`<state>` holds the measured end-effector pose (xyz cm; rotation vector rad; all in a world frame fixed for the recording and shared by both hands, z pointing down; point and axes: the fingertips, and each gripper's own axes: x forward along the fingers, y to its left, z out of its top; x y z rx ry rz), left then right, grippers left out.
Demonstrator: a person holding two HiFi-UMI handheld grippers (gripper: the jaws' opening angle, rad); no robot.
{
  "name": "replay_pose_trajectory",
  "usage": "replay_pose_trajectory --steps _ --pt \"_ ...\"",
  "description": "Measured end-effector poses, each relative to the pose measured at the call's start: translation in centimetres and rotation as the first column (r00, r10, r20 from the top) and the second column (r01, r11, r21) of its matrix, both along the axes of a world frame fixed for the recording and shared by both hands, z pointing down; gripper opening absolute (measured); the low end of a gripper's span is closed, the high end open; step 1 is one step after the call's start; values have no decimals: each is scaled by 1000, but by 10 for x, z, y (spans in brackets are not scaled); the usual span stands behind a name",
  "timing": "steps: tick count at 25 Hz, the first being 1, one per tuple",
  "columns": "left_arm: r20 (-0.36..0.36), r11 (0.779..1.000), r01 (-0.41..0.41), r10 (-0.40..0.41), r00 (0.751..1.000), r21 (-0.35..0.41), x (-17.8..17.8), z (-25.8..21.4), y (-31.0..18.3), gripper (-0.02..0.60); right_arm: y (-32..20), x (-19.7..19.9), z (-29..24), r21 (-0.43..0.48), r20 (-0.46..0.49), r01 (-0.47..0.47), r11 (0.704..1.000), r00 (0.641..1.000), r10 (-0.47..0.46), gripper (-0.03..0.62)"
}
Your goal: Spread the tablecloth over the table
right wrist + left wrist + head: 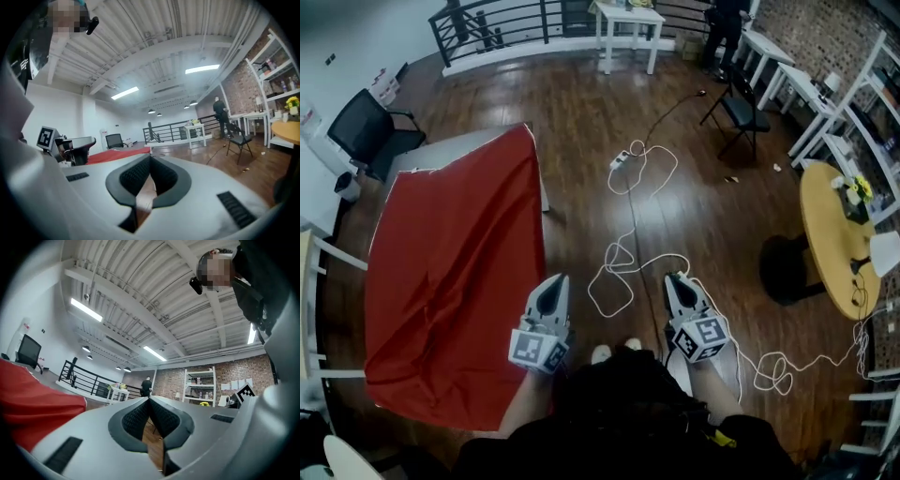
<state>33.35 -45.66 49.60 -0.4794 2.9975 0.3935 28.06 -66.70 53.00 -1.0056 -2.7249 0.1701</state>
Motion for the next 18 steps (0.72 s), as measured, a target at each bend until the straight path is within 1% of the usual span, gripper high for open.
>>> replay_pose_trajectory --steps 2,5,8,10,13,15,18 --pt "10 998 63 -63 998 17 -12 -6 22 -5 33 -26 -9 -4 14 72 997 997 -72 6" --pt "1 991 130 -130 991 19 -33 -11 35 -5 67 -60 -25 -32 46 164 986 986 -163 6" --pt "-21 982 184 -185 983 -30 -63 -7 43 -5 94 -95 -23 -37 74 235 971 970 -232 5" --pt "-16 975 212 -213 977 -64 -93 -2 43 -5 105 -126 -18 -52 81 274 960 960 -269 5" --pt "-26 974 201 -205 978 -106 -148 -3 25 -5 102 -185 -17 -84 107 295 952 953 -285 5" --pt "-30 975 190 -195 980 -115 -189 -8 13 -5 92 -226 -27 -112 124 283 952 955 -269 6" --pt "-16 977 162 -166 986 -140 -256 -22 -7 -5 70 -287 -44 -139 151 262 955 959 -241 5"
